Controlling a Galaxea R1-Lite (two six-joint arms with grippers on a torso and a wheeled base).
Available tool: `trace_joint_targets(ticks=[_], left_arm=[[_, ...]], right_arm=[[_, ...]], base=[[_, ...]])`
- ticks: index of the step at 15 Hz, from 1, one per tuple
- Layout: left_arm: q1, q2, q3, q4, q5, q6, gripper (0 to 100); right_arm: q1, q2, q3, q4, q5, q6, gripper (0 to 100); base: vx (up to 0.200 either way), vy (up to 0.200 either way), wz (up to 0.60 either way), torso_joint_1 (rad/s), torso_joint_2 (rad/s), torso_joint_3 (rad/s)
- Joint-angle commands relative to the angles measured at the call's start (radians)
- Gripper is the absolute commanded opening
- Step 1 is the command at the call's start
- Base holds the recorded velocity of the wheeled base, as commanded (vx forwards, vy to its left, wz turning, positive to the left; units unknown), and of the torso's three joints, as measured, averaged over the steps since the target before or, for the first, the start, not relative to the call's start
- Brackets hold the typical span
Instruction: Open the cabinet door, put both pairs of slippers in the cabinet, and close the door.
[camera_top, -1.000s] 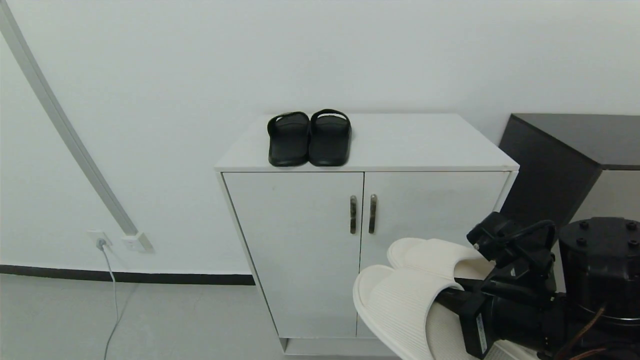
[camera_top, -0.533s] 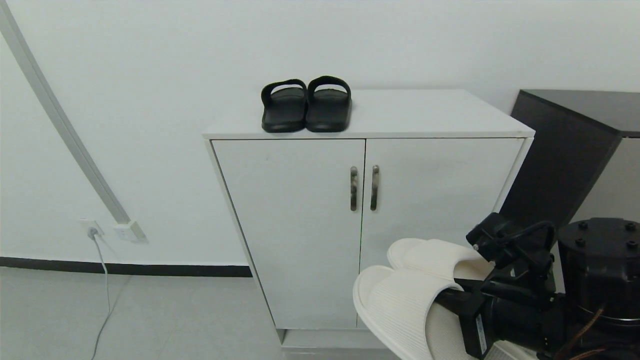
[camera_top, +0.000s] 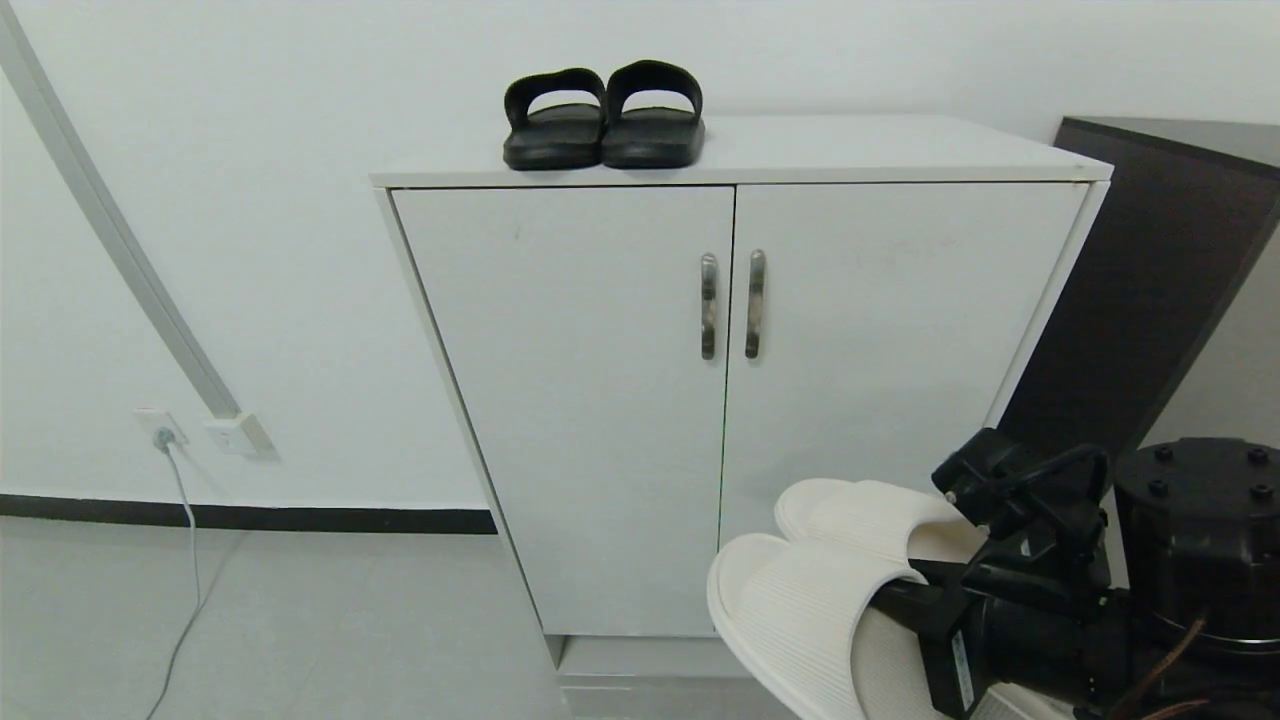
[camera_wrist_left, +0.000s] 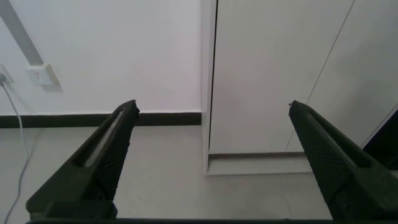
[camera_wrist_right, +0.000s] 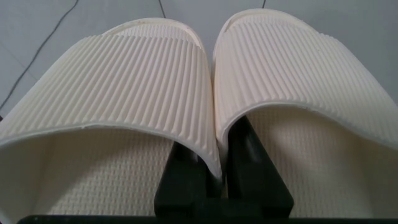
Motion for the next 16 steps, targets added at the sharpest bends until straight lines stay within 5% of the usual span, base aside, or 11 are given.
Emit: trace_joint_targets(ticks=[1,10,11,12,16], left_arm=[[0.000,0.001,0.000,0.000,0.000,0.000,100],[-0.006,0.073,-0.024,-0.005,0.000,-0.003,100],[-0.006,0.167,-0.196,-0.002,-0.003,-0.055,100],[-0.008,0.259,-0.259,-0.003,-0.014,-0.070,100],[-0.008,0.504,-0.293,-0.080,-0.232,-0.044,100]], right_arm=[[0.002,0.000,0.005,-0.002,0.000,-0.005,0],[0.007,0.013,0.020,-0.029,-0.003,-0.015,0],[0.004,0.009,0.031,-0.049,-0.001,-0.015,0],[0.005,0.011,0.037,-0.057,-0.001,-0.017,0],[0.007,0.009,0.054,-0.068,0.002,-0.017,0]], base=[[0.000,0.000,0.00,-0.041,0.43,0.393],[0.000,0.000,0.00,-0.001,0.12,0.117],[0.000,0.000,0.00,0.000,0.00,0.000],[0.000,0.000,0.00,0.000,0.00,0.000],[0.000,0.000,0.00,0.000,0.00,0.000]])
